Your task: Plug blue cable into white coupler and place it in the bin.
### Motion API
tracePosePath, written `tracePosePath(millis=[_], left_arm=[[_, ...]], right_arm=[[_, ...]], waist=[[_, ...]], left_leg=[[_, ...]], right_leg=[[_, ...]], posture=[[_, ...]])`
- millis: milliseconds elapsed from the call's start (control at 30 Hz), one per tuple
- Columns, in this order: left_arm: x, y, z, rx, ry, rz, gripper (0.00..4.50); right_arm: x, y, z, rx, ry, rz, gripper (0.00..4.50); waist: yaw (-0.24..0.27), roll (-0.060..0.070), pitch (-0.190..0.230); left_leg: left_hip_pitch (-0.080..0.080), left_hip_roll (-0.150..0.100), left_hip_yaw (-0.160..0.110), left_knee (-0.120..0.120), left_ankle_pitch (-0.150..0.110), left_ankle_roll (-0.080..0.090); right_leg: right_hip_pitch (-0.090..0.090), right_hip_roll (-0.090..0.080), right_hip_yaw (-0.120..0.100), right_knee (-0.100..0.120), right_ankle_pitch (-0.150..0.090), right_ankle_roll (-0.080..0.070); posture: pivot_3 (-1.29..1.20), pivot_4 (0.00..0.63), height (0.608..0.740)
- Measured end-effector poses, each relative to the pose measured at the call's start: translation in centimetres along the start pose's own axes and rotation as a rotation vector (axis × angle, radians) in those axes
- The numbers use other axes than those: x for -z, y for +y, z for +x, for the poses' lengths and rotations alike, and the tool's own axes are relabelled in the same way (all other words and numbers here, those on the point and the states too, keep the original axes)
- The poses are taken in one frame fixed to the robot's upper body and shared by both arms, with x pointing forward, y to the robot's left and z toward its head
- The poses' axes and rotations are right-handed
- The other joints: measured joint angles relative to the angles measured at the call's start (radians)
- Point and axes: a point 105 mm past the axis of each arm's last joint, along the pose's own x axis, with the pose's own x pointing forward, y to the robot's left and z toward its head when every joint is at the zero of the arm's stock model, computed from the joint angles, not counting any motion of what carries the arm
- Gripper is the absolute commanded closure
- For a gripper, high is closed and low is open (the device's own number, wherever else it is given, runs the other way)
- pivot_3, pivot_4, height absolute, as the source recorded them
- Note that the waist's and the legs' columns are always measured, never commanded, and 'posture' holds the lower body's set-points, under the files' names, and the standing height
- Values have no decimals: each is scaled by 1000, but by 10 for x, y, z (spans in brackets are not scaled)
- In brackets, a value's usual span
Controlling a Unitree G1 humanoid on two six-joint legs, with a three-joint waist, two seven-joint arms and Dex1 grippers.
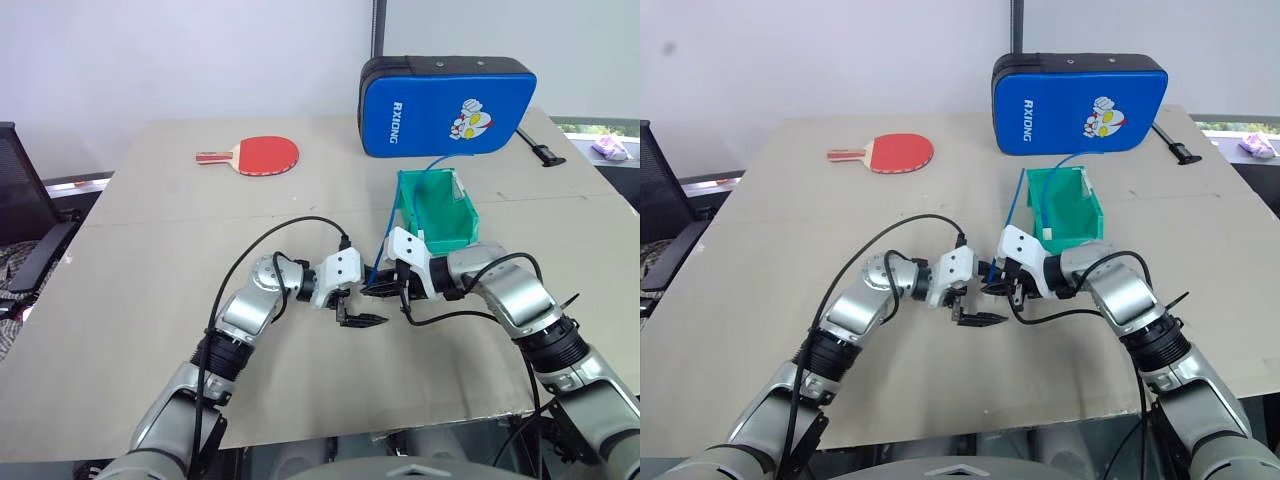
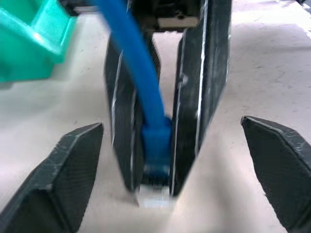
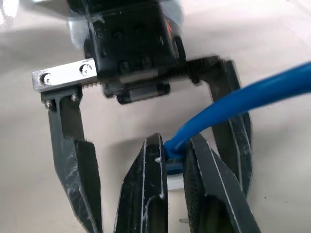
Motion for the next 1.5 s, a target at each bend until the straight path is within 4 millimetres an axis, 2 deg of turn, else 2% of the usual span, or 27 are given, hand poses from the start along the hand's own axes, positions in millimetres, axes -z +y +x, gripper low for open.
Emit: tracePosePath(millis=[100,167,267,367,433,533,633,700,733,800,833,900,1000,1033,1067,1133,1233,1267,1367,1500], left_arm=[[19,-6,-32,-75,21,-95,135],[25,-10,-46,-125,8,-133,135],[19,-15,-59,-218,-89,-172,135],[11,-17,-65,-260,-148,-189,135],[-6,-23,-72,-304,-249,-187,135],[-17,-30,-78,-320,-298,-198,135],[-21,-33,-80,-326,-311,-204,135],[-23,-33,-82,-336,-320,-209,135],[-23,-32,-82,-341,-321,-207,98],[-24,-32,-82,-348,-325,-208,98],[-25,-31,-82,-351,-328,-208,98],[-26,-30,-82,-356,-331,-204,98],[-26,-30,-82,-362,-332,-208,98],[-26,-30,-82,-364,-334,-210,98],[-27,-29,-82,-365,-336,-210,98],[-28,-30,-81,-366,-340,-207,98],[-30,-32,-81,-371,-345,-212,98],[-29,-33,-81,-375,-345,-221,98],[-26,-34,-83,-375,-335,-240,98],[-22,-34,-91,-390,-306,-249,98]], right_arm=[[-1,6,-16,36,-81,95,4500],[-11,10,-27,56,-141,145,4500],[-48,5,-66,179,-298,141,4500],[-61,1,-86,250,-350,142,4500],[-71,-13,-111,364,-382,186,4500],[-83,-42,-142,522,-377,237,4500],[-79,-64,-158,617,-332,285,4500],[-67,-87,-160,673,-268,334,4500],[-59,-101,-160,698,-236,357,3868],[-50,-113,-158,718,-207,368,3453],[-46,-121,-156,723,-192,384,3055],[-37,-134,-154,731,-169,410,2173],[-30,-140,-154,730,-157,420,633],[-33,-140,-155,727,-160,414,143],[-34,-139,-157,724,-163,410,66],[-46,-128,-168,708,-192,364,66],[-61,-93,-189,684,-219,261,66],[-61,-82,-192,670,-211,246,66],[-40,-47,-200,681,-150,239,66],[-19,-22,-210,761,-121,181,66]], waist=[[0,1,7],[6,2,10],[12,4,12],[17,4,12],[16,4,18],[12,4,23],[9,3,24],[7,3,25],[5,3,25],[5,3,25],[2,3,26],[3,3,27],[7,3,28],[8,3,28],[9,3,28],[13,4,30],[27,5,30],[29,4,30],[33,3,30],[31,3,31]], left_leg=[[-5,0,1,-4,0,0],[-20,0,0,-3,0,-1],[-38,0,-3,2,1,-1],[-39,-3,-4,3,1,-1],[-39,-5,-2,3,0,-1],[-38,-6,0,3,1,-1],[-37,-7,0,3,1,0],[-36,-6,1,3,1,0],[-36,-6,2,3,1,0],[-36,-5,2,3,1,0],[-36,-5,3,3,1,0],[-37,-5,2,3,1,0],[-38,-4,1,3,1,0],[-38,-3,1,3,0,0],[-39,-3,0,3,0,0],[-40,-4,-1,3,0,0],[-42,-4,-3,3,-1,1],[-41,-4,-3,3,-1,2],[-40,-4,-2,3,-1,2],[-37,-4,1,4,-1,2]], right_leg=[[-7,-1,0,0,0,-1],[-21,-2,-1,1,4,-1],[-33,-8,-2,1,5,-1],[-33,-11,-3,0,5,-1],[-33,-14,-2,-1,4,-1],[-32,-15,-2,-1,2,-5],[-31,-8,-3,0,2,-5],[-31,-5,-1,0,2,-4],[-31,-4,0,0,3,-3],[-32,-3,1,0,4,-1],[-32,-3,1,-1,4,-1],[-32,-2,1,-1,4,-1],[-33,-2,0,-1,4,-1],[-33,-2,0,-1,4,-1],[-33,-3,-1,-1,4,-1],[-33,-4,-2,-2,4,-1],[-33,-5,-3,-3,4,0],[-33,-5,-3,-3,4,0],[-32,-4,-3,-2,4,1],[-31,-2,0,-1,3,1]], posture=[[0,150,740],[0,150,740],[0,150,740],[0,150,740],[0,150,740],[0,150,740],[0,150,740],[0,150,740],[0,150,740],[0,150,740],[0,150,740],[0,150,740],[0,150,740],[0,150,740],[0,150,740],[0,150,740],[0,150,740],[0,150,740],[0,150,740],[0,150,740]])
